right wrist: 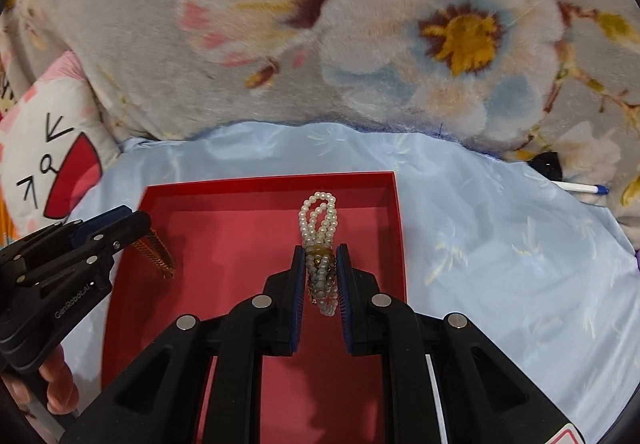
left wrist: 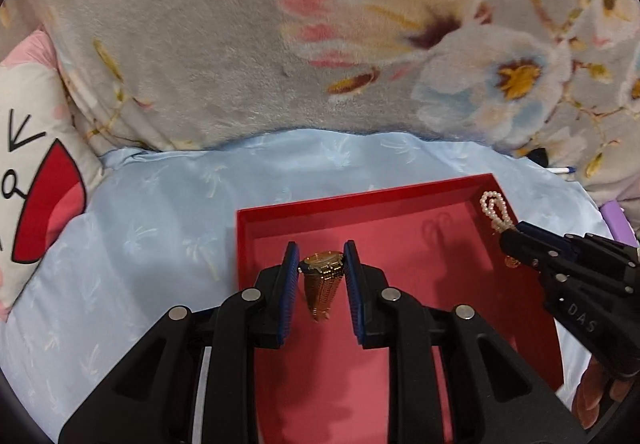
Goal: Organize jewelry
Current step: 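Lower the watch into the red tray with the left tool while the right tool releases the pearls there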
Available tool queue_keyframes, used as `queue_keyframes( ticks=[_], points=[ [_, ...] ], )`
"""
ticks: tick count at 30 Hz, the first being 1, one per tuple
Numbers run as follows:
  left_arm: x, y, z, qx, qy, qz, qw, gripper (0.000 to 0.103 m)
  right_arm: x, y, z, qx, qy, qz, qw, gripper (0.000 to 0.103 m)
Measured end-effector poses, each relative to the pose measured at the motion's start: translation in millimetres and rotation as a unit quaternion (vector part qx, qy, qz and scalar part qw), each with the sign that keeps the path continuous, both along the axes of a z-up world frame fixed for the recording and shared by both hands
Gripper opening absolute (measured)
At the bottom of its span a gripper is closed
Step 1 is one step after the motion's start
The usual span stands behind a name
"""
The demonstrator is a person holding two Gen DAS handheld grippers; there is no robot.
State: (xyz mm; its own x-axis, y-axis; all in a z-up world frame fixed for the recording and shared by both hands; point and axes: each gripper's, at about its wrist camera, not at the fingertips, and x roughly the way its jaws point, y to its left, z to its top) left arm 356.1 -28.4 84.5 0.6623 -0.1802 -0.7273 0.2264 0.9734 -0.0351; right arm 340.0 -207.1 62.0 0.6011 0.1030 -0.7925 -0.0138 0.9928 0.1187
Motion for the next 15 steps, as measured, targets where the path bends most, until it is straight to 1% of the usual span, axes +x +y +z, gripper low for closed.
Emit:
queue_keyframes(
  ticks=[5,8,10,12,13,14,15],
  points=[
    [19,-14,-15,0.021,-0.001,-0.003,0.9998,0.022,25,-1,-25,-0.008,0.027,-0.003,1.000,0.014],
    [27,-17,-23,0.023,0.007,-0.002,0.9997,0.023,32,-2,-33,-0.009,0.032,-0.010,0.999,0.015],
    [29,-17,-24,0.028,-0.003,0.004,0.9996,0.023,34,-3,-35,-0.014,0.030,-0.017,0.999,0.016],
    [28,-19,-24,0.037,-0.012,0.010,0.9992,0.026,35,-5,-35,-0.009,0.026,-0.021,0.999,0.016],
    [28,-18,-23,0.037,-0.012,0.011,0.9992,0.032,34,-7,-33,-0.003,0.022,-0.022,1.000,0.017],
    [27,-17,-21,0.036,-0.012,0.013,0.9992,0.036,32,-9,-30,0.000,0.016,-0.024,1.000,0.017],
    [24,-15,-19,0.035,-0.014,0.014,0.9992,0.036,30,-11,-27,0.002,0.012,-0.026,1.000,0.017]
  ],
)
